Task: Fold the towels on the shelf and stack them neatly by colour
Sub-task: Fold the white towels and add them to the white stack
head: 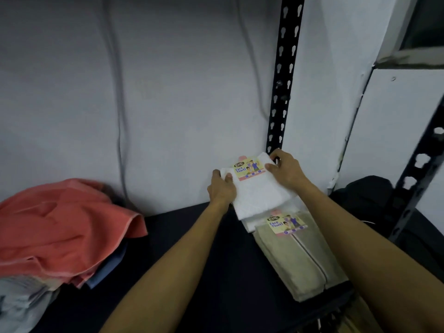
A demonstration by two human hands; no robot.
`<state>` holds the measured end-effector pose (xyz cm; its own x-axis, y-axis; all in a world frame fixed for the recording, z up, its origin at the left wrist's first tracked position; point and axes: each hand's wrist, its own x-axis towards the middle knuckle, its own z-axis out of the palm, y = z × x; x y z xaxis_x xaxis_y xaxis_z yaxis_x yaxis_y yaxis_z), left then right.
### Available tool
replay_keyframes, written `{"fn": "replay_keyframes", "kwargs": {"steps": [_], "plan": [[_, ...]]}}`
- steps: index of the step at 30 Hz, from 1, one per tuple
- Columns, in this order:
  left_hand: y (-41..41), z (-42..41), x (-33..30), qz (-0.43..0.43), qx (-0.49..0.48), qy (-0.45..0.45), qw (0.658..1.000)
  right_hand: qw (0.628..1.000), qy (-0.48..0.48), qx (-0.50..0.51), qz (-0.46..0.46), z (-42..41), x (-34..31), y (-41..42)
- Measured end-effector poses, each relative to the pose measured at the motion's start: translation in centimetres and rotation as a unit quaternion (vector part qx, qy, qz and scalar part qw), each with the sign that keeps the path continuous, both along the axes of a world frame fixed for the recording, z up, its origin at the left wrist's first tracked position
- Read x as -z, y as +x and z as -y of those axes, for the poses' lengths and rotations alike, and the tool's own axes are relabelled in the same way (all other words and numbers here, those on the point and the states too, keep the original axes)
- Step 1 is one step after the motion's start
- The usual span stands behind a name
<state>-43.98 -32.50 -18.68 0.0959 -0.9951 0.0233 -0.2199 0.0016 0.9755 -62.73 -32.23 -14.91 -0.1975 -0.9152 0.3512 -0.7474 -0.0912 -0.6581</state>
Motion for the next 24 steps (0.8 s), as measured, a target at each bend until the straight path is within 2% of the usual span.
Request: {"fn": "replay_keyframes", "kwargs": {"steps": [5, 8, 14, 17, 18, 20, 22, 24], "plan": [[-0.9, 1.6, 3.3, 0.05, 0.001, 0.049, 0.998, 0.998, 0.061, -0.005, -0.008, 3.0, 3.7, -1.4], [-0.9, 1.7, 4.0, 0.103, 0.013, 0.039, 0.994, 0.996, 0.083, 0.006, 0.003, 3.2, 5.2, -2.1], [-0.9, 1.8, 4.0, 0.132, 0.022, 0.042, 0.99, 0.996, 0.079, 0.041, 0.008, 2.6, 5.5, -3.0], [-1.0, 1.5, 3.9, 0.151, 0.024, 0.041, 0.987, 0.99, 0.126, 0.06, -0.028, 2.4, 6.0, -3.2], [-1.2, 1.2, 3.8, 0.172, 0.023, 0.028, 0.984, 0.986, 0.146, 0.065, -0.056, 2.2, 6.1, -3.1], [-1.6, 0.6, 3.9, 0.27, 0.01, -0.036, 0.962, 0.973, 0.152, 0.082, -0.151, 1.7, 5.8, -2.4], [-1.9, 0.1, 4.1, 0.359, 0.001, -0.134, 0.924, 0.964, 0.084, 0.079, -0.24, 1.4, 5.1, -1.6], [-2.1, 0.0, 4.6, 0.39, 0.067, -0.174, 0.902, 0.972, 0.045, 0.005, -0.232, 1.4, 4.5, -1.2]]}}
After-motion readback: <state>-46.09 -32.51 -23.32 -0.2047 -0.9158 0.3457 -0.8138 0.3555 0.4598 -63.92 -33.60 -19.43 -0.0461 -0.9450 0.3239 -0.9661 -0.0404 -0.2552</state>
